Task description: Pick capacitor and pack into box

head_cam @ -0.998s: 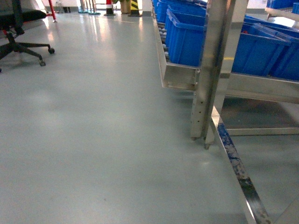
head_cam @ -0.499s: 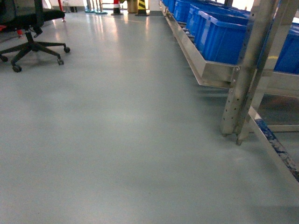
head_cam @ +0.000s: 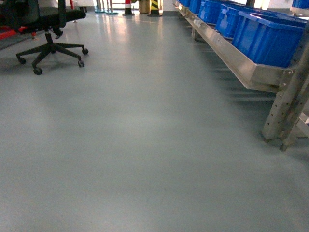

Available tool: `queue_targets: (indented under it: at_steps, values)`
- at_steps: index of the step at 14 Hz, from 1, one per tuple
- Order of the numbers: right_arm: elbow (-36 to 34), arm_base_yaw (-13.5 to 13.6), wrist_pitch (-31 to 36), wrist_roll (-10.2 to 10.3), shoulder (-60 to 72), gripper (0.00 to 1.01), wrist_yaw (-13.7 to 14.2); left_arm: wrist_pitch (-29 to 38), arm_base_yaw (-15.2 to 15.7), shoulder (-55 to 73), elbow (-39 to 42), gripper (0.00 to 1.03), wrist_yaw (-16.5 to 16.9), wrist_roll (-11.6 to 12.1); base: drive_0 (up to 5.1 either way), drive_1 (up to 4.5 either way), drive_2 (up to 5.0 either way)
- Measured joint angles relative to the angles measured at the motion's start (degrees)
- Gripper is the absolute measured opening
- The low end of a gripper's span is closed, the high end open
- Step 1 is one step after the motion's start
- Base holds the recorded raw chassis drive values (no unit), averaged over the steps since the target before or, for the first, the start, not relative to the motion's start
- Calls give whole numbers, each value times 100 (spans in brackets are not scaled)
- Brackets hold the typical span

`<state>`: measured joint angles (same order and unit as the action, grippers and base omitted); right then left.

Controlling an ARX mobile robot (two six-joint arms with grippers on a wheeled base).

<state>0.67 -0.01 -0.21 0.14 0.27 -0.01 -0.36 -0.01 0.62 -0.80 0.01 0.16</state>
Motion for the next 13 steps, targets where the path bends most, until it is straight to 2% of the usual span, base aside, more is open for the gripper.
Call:
queue_targets:
  at_steps: [13]
  values:
    - [0, 0, -4, 0, 0, 98, 0, 0, 0, 0, 0, 44, -2, 2, -496, 248, 248]
